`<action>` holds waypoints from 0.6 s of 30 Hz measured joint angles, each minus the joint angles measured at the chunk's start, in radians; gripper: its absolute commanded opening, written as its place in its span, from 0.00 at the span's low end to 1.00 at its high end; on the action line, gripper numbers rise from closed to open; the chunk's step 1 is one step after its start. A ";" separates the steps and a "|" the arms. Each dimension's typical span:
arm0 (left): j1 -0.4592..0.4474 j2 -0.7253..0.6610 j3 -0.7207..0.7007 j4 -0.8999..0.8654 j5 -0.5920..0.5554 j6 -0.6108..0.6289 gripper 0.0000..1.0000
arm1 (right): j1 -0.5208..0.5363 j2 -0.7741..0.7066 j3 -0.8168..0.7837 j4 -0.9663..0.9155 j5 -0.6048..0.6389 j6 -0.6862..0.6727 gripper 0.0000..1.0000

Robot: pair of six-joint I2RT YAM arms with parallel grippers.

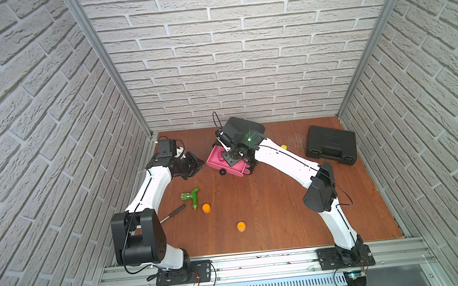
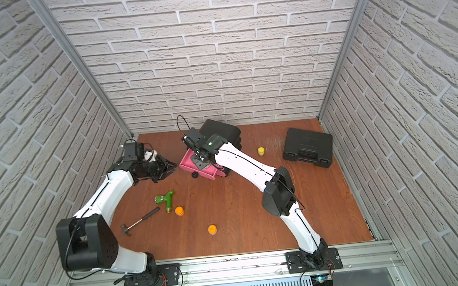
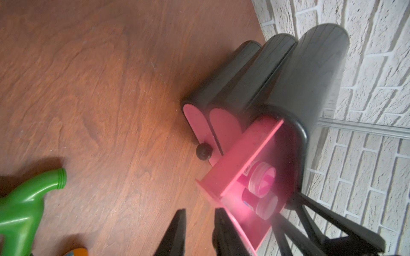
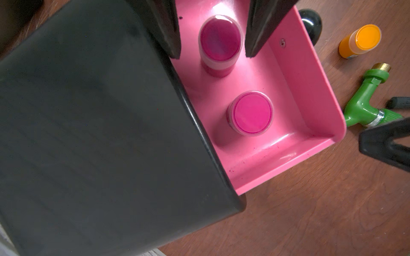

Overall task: Put the paint cans in the drawer according to color
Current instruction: Place the paint can in the drawer, then close the drawer of the storage box.

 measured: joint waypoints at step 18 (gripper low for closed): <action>-0.146 -0.013 -0.057 0.053 -0.069 -0.051 0.10 | -0.172 -0.132 -0.094 0.111 -0.119 0.247 0.46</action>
